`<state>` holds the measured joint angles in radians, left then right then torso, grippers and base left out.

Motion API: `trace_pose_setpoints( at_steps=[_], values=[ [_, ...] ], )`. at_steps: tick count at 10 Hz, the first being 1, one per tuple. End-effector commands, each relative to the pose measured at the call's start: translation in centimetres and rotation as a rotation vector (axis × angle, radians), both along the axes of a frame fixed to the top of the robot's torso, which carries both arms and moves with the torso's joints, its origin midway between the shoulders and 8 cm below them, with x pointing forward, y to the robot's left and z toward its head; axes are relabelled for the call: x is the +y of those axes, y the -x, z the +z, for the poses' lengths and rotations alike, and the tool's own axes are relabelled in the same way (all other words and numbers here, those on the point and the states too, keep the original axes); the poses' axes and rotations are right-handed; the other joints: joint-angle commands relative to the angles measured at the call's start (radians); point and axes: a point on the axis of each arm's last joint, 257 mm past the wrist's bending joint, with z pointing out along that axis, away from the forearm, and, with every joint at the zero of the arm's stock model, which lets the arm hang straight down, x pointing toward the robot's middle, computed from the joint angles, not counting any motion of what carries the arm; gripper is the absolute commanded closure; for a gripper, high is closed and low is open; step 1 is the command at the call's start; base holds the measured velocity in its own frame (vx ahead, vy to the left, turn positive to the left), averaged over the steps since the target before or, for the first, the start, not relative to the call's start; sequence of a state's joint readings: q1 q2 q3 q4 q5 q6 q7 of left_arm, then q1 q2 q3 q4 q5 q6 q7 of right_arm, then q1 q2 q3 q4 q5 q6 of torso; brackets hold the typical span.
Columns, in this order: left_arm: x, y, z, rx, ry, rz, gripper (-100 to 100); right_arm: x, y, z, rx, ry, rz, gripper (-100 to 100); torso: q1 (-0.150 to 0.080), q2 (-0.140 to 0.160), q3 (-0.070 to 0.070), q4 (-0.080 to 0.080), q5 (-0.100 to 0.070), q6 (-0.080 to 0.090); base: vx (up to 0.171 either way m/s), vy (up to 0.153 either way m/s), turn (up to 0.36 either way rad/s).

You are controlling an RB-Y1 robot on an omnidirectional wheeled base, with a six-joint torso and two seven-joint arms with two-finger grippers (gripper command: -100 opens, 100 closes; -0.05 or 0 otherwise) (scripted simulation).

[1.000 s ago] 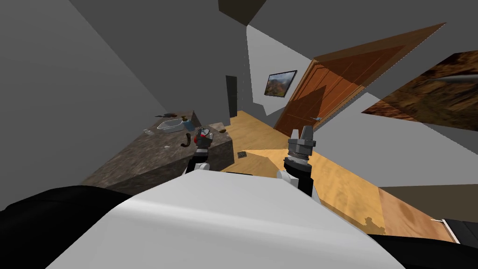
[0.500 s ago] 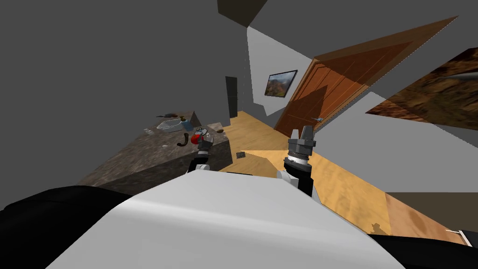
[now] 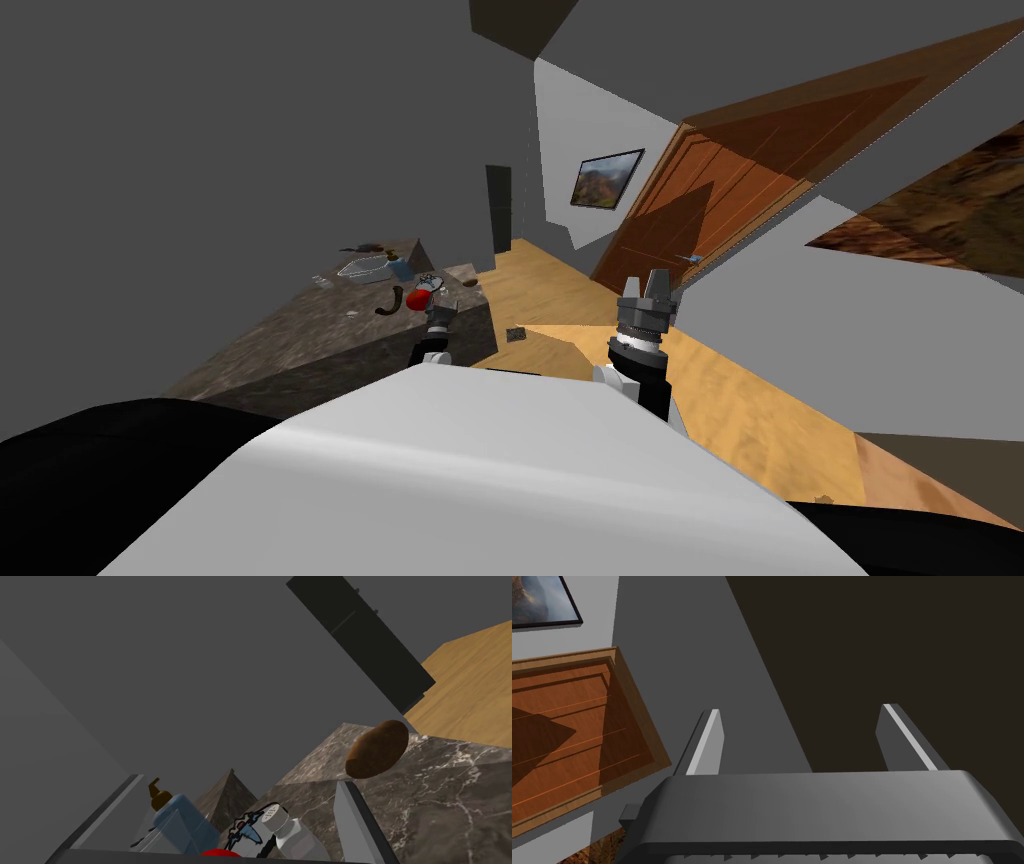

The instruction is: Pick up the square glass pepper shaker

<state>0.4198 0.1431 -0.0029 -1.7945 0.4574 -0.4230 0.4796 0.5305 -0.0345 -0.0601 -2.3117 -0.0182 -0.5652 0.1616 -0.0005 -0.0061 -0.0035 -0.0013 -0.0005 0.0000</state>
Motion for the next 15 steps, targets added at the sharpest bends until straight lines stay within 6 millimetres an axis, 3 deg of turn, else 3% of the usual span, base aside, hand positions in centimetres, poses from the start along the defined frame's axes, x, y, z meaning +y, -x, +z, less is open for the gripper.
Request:
trace_pose_setpoints(
  at_steps=[1,10,15],
  values=[
    [1.1,-0.4,-1.4,0.006,0.078,0.010,-100,0.0,0.0,0.0,0.000,0.000,0.000,0,0.000,0.000,0.000,0.000,0.000,0.000,0.082,-0.008,0.057],
    [4.0,-1.4,-8.5,0.034,0.414,0.084,-100,0.0,0.0,0.0,0.000,0.000,0.000,0,0.005,-0.002,-0.001,-0.001,0.001,0.000,0.083,0.024,0.045],
    [3.4,-1.8,-11.8,0.021,0.616,0.138,-100,0.0,0.0,0.0,0.000,0.000,0.000,0,0.007,-0.004,-0.002,-0.001,0.001,0.000,0.123,0.067,0.036]
  ],
)
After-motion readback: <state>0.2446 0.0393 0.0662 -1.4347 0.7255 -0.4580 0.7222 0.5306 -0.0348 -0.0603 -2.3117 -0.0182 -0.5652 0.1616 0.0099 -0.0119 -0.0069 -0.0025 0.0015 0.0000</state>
